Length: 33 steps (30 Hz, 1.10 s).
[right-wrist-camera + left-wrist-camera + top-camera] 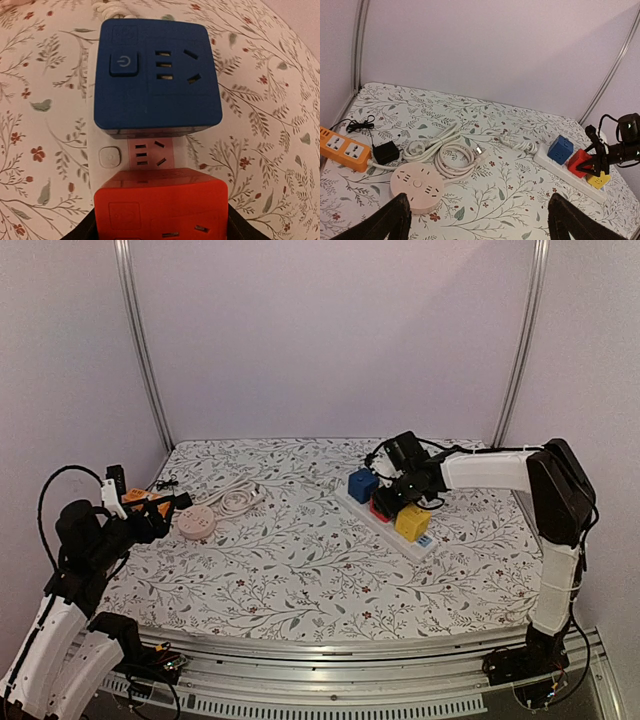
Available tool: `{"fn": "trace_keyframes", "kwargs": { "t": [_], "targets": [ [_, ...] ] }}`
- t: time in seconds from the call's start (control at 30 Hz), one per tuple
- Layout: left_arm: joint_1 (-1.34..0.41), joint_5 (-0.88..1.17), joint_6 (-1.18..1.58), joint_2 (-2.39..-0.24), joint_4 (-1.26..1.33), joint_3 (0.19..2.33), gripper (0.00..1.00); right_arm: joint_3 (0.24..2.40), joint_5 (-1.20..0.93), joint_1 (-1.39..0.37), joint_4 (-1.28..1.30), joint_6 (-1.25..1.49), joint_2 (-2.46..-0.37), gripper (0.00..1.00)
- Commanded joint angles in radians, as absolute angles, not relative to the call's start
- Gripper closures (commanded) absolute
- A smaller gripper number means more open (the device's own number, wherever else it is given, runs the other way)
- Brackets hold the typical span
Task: Insert the plug
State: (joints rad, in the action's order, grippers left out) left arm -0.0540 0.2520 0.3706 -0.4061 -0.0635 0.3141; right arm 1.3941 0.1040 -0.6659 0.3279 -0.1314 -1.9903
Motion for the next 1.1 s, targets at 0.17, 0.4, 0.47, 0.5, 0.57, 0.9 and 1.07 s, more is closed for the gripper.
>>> {"fn": "trace_keyframes", "kwargs": {
  "t": [0.17, 0.4, 0.47, 0.5, 0.57, 0.9, 1.07],
  "targets": [
    [-0.043, 0.256, 0.363, -0.409, -0.049, 0.307, 0.06, 1.429, 0.348, -0.385, 0.552, 0.175, -2.009, 0.54],
    [-0.042, 0.248, 0.356, -0.404, -0.067, 0.319, 0.07, 1.546, 0.375, -0.354, 0.618, 0.190, -2.094, 0.49],
    [-0.041, 0.240, 0.348, -0.406, -0.074, 0.328, 0.07, 1.543, 0.371, -0.354, 0.623, 0.191, -2.096, 0.27],
    [-0.041, 0.240, 0.342, -0.410, -0.076, 0.334, 0.07, 1.542, 0.370, -0.354, 0.630, 0.193, -2.093, 0.16],
    [-0.041, 0.247, 0.303, -0.425, -0.084, 0.355, 0.07, 1.541, 0.368, -0.355, 0.643, 0.198, -2.081, 0.02],
    [-0.061, 0.343, -0.244, -0.999, -0.804, 1.051, 0.00, 1.534, 0.380, -0.365, 0.661, 0.166, -1.874, 0.01],
    [-0.063, 0.202, -0.402, -1.525, -1.348, 1.567, 0.07, 1.496, 0.342, -0.389, 0.642, 0.128, -1.742, 0.01]
  ]
}}
